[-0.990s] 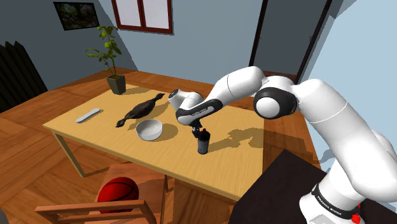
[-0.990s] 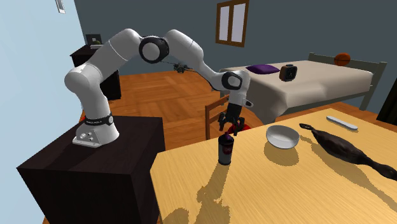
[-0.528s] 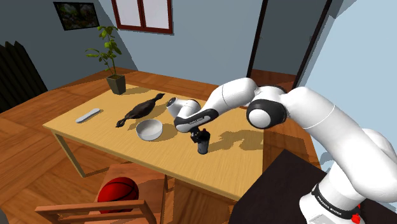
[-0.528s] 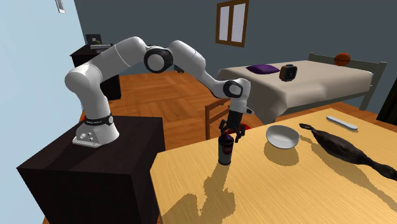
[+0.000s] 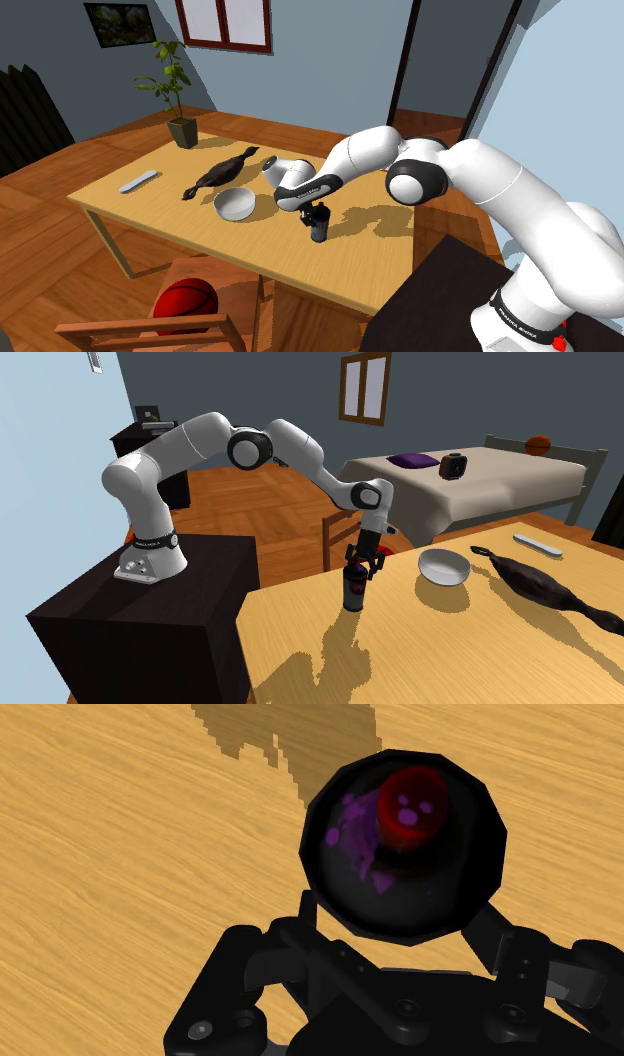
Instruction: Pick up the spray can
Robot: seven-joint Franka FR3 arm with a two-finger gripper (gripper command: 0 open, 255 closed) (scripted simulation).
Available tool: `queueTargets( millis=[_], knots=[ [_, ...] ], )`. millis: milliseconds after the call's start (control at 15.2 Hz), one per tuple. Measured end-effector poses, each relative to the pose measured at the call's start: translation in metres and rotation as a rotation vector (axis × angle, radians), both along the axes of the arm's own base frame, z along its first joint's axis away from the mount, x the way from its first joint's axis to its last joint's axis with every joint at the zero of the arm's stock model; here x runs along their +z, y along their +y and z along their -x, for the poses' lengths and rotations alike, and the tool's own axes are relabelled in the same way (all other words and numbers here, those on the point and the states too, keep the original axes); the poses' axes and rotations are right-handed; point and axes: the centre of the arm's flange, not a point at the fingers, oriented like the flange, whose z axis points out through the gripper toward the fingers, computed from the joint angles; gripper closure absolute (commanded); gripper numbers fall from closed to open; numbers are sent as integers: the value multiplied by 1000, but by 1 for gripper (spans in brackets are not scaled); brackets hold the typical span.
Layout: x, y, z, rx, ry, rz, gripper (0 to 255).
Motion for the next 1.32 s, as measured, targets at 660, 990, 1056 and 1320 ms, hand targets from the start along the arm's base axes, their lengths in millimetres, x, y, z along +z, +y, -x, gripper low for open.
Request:
queueTargets(
  millis=[660,990,1056,1320],
  knots=[
    [19,-1,2,0,2,0,255],
    [46,0,1,0,2,0,255],
    [52,0,0,0,2,0,255],
    [72,-1,1,0,2,0,255]
  ],
)
